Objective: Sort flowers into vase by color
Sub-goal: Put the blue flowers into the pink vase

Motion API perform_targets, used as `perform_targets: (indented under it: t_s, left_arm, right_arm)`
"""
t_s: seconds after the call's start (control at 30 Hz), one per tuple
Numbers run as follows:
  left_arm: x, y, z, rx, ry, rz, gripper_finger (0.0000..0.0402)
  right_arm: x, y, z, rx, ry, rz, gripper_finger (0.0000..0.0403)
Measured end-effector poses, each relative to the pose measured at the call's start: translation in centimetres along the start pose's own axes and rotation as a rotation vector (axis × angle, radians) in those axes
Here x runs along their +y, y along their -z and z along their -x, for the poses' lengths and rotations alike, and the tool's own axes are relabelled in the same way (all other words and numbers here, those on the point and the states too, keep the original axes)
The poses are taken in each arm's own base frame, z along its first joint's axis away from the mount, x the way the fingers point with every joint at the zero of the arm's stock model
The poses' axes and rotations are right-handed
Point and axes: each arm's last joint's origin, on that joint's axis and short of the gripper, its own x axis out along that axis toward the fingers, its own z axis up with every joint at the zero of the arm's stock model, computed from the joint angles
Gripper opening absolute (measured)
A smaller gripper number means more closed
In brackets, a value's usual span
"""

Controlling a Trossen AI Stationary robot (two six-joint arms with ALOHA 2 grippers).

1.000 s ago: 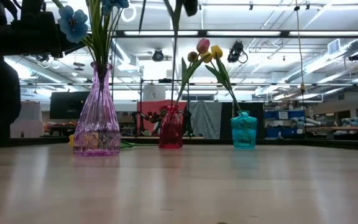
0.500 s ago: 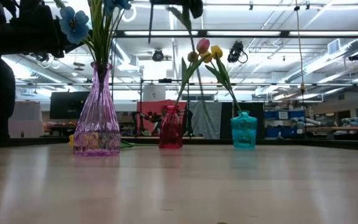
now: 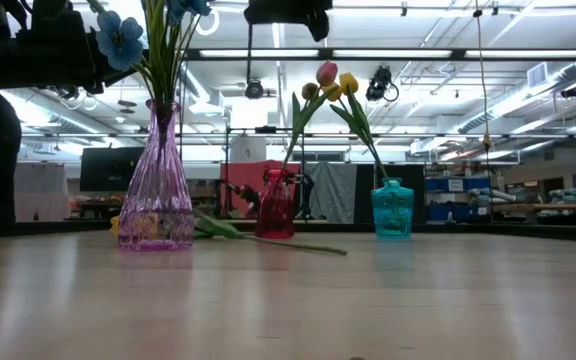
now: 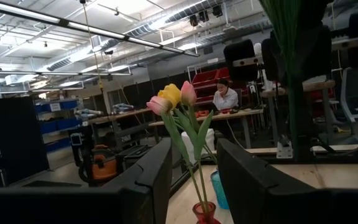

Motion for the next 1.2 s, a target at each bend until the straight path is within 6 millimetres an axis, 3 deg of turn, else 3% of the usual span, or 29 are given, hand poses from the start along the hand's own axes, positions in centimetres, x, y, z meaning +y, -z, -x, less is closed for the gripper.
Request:
perform_targets:
  t_s: [0.17,0.27,0.43,0.57,0.73,1.07,1.2]
  left_arm:
    - [0.0,0.0,0.0,-0.006,0.017,0.006,0.0132]
    - [-0.1,0.0,0.0,-0.012,0.039,0.027,0.0132]
    - [-0.2,-0.1,0.0,-0.018,0.055,0.034,0.0132]
    - [-0.2,-0.1,0.0,-0.018,0.055,0.030,0.0132]
    - [-0.1,-0.1,0.0,-0.016,0.045,0.026,0.0132]
    - [-0.1,-0.1,0.0,-0.020,0.030,0.029,0.0132]
    - [-0.1,-0.1,0.0,-0.018,0.031,0.029,0.0132]
  right_arm:
    - [1.3,1.4,-0.7,-0.051,-0.057,-0.024,0.0025]
    - [0.9,3.5,-1.4,-0.086,-0.113,-0.074,0.0025]
    - [-0.2,5.3,-1.5,-0.259,-0.214,-0.130,0.0026]
    - [-0.5,8.4,-1.7,-0.338,-0.267,-0.138,0.0026]
    - [0.3,9.2,-1.0,-0.451,-0.302,-0.124,0.0026]
    - [2.9,11.1,-3.9,-0.431,-0.299,-0.077,0.0026]
    - [3.0,10.6,-4.1,-0.503,-0.298,-0.066,0.0026]
